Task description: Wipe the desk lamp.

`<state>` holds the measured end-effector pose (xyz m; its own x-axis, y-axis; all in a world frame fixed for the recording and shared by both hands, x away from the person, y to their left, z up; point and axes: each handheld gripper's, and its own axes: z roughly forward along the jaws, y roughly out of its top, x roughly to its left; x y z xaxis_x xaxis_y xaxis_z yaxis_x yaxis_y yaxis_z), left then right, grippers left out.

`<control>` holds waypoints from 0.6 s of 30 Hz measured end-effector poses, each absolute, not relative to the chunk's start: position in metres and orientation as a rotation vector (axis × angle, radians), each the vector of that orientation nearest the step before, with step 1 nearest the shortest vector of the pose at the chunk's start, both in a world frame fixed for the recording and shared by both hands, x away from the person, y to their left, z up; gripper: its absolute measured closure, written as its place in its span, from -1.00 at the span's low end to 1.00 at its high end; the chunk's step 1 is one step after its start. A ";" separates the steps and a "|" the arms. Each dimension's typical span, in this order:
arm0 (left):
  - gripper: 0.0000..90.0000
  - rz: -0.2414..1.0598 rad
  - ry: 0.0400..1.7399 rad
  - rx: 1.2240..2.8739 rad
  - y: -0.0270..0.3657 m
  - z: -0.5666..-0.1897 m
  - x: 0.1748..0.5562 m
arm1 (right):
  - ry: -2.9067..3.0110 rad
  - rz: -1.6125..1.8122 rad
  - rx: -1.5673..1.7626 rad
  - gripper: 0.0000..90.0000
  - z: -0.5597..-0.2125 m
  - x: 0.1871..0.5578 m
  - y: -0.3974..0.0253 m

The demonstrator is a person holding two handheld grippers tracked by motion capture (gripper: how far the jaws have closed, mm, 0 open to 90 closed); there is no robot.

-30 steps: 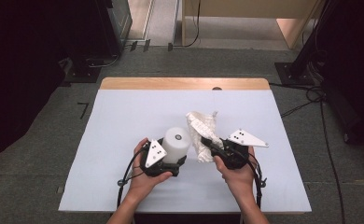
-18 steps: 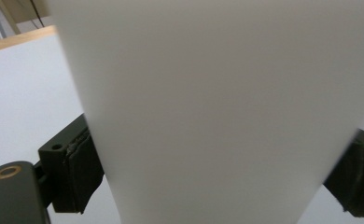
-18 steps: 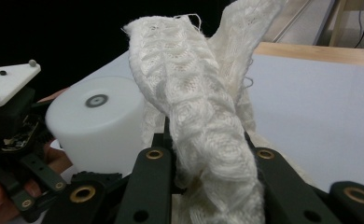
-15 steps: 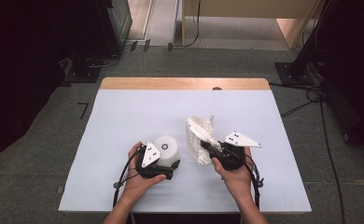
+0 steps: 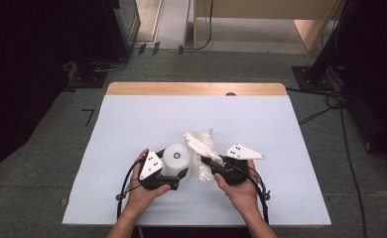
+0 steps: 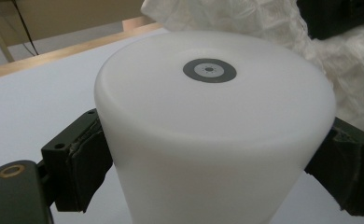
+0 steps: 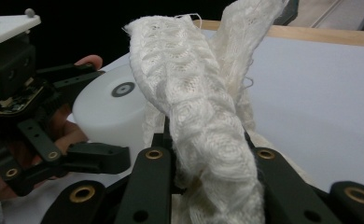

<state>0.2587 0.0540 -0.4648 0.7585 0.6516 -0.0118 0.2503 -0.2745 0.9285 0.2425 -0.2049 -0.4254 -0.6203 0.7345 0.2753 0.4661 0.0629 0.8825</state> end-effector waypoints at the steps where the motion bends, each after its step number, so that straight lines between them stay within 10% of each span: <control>1: -0.81 0.452 0.699 1.850 0.054 -0.465 0.259 | 2.100 1.582 1.201 0.71 -0.426 0.243 -0.204; 18: -0.81 0.312 0.866 1.774 0.060 -0.458 0.274 | 2.271 1.408 1.298 0.71 -0.471 0.254 -0.181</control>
<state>0.2738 0.0596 -0.4582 0.7000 0.6860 -0.1985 0.4020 -0.1489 0.9035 0.2545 -0.1813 -0.4714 -0.6064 0.7439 0.2810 0.5826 0.1751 0.7937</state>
